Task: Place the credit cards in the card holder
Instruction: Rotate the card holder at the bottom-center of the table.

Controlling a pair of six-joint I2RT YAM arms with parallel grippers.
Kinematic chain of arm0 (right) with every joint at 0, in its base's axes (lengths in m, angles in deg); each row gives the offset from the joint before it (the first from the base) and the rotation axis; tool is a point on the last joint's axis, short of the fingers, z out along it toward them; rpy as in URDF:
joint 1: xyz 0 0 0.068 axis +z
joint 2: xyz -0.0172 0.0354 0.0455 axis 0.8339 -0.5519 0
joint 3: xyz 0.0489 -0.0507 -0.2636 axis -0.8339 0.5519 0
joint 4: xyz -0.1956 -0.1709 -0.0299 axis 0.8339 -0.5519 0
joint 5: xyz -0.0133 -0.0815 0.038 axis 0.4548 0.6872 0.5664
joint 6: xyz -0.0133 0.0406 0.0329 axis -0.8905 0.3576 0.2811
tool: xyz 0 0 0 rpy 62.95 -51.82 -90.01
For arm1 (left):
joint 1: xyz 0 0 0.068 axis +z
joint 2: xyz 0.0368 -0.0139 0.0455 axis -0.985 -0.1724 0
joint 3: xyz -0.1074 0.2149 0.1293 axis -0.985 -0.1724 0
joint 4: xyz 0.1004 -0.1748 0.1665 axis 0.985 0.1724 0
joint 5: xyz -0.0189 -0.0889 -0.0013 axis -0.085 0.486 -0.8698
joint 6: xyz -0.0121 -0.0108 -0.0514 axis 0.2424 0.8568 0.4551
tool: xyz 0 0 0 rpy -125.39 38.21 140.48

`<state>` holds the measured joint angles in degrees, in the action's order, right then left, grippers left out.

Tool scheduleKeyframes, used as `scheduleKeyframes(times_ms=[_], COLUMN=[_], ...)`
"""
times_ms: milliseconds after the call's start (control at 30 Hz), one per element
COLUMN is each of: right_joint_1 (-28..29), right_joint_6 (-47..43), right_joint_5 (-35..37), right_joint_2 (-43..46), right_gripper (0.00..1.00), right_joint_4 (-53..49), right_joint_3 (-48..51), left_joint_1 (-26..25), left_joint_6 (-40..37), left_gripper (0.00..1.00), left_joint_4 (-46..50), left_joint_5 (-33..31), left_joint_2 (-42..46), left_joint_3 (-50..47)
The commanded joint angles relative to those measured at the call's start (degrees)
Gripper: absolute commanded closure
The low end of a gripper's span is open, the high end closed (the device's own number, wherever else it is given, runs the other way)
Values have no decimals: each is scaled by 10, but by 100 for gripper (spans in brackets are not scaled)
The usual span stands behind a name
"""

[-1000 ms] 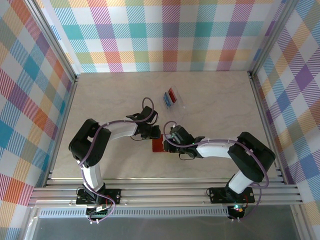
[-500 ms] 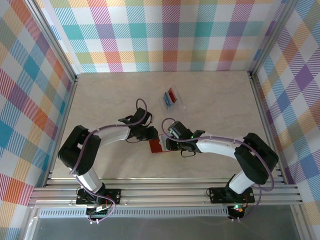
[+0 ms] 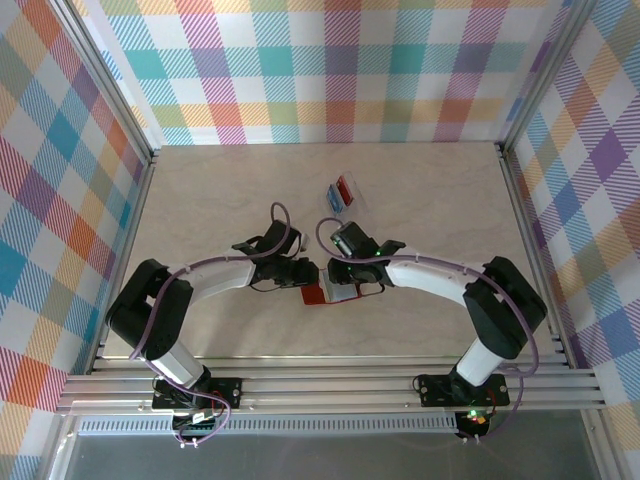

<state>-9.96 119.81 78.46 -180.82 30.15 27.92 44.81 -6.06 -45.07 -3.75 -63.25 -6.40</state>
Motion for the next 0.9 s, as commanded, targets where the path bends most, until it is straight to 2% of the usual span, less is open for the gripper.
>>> scheduleKeyframes(times_ms=[0,100,333,433,567,733,867], right_joint_1=[-2,-7,-16,-16,-16,-12,-10], right_joint_6=[-24,-28,-27,-16,16,48,23], right_joint_5=[-10,-15,-1,1,-17,-12,21], right_joint_2=[-24,-45,-84,-76,-47,-2,13], right_gripper=[63,63,64,64,64,64,62], right_joint_4=[-26,-20,-11,-4,27,62,21], right_joint_3=[-21,-25,-11,9,66,123,91], left_joint_1=[-9,-11,-12,-12,-12,-11,-11], left_joint_6=[-9,-19,-38,-47,-55,-61,-61], left_gripper=[74,75,76,76,76,76,76], left_joint_4=[43,68,100,114,110,100,85], left_joint_5=[-2,-9,-68,-109,-130,-140,-114], left_joint_2=[-15,-35,-67,-83,-100,-106,-101], left_joint_3=[9,21,43,56,67,79,77])
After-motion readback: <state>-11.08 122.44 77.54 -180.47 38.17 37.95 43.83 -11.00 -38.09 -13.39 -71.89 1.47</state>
